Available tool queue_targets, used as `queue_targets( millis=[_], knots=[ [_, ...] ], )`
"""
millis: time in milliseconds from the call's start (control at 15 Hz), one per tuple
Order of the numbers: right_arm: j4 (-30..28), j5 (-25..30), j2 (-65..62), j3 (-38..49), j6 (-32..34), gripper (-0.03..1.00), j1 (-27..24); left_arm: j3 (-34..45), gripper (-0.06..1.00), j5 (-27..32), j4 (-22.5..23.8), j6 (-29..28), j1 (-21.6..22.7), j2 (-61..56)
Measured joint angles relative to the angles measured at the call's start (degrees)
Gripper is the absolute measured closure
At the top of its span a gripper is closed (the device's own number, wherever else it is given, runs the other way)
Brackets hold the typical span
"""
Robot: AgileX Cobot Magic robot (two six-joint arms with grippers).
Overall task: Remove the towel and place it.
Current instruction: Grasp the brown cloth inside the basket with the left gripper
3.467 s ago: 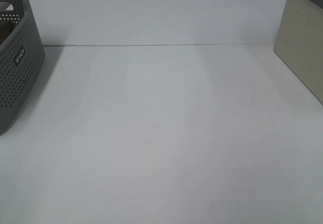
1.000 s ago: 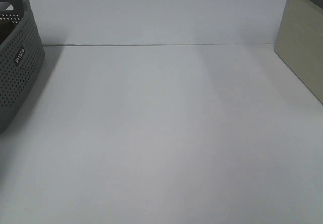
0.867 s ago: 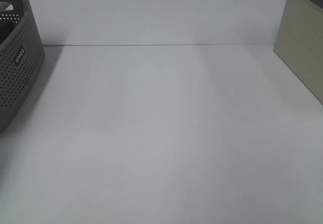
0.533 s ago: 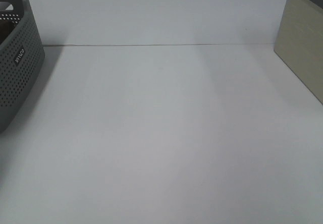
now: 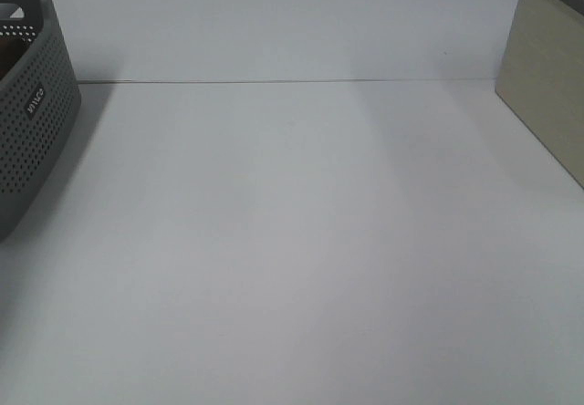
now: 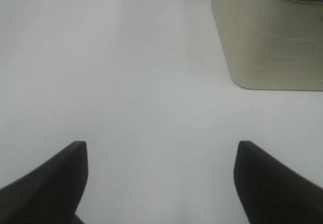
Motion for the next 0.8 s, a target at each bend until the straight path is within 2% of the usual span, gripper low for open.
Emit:
queue_targets(
  millis=[533, 800],
  knots=[
    [0.0, 0.0, 0.0, 0.0, 0.0, 0.2, 0.0, 0.0, 0.94, 3.5, -0.06, -7.22, -9.57, -20.51],
    [0.0, 0.0, 0.0, 0.0, 0.0, 0.2, 0.0, 0.0, 0.94, 3.55, 0.69, -10.03, -16.67, -29.22]
  ],
)
